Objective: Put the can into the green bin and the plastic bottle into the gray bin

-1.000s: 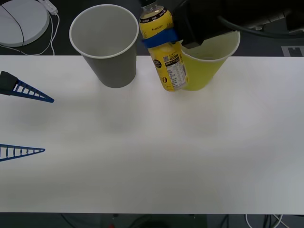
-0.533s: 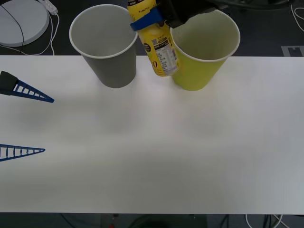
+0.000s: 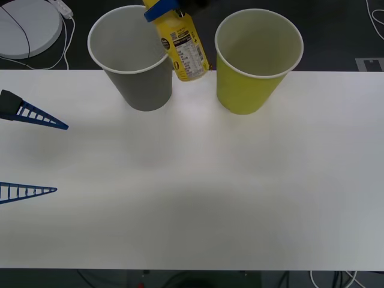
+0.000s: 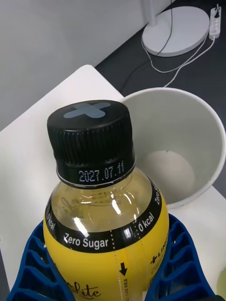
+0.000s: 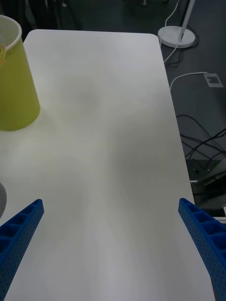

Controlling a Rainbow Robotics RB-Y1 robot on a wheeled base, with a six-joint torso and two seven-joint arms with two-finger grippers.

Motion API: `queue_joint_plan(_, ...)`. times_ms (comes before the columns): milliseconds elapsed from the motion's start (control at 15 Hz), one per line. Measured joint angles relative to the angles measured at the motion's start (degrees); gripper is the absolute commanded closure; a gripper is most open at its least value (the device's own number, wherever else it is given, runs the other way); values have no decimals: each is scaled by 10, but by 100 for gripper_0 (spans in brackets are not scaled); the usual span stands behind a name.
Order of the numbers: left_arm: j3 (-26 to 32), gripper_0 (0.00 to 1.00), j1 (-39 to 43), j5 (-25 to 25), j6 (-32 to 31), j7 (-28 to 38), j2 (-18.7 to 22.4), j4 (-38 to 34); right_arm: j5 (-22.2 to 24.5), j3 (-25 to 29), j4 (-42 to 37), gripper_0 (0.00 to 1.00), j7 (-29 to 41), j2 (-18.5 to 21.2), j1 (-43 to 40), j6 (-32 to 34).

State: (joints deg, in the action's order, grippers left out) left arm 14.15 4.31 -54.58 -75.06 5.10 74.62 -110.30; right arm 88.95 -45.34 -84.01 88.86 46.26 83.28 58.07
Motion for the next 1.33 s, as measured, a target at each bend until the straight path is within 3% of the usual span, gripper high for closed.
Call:
queue_joint_plan(867,0,0,0,0,0,0,0,0,-3,-96,229,100,0,-127,149,1)
queue_joint_plan(1333,0,0,0,0,0,0,0,0,-1,-122,341,100,1,-189,211,40)
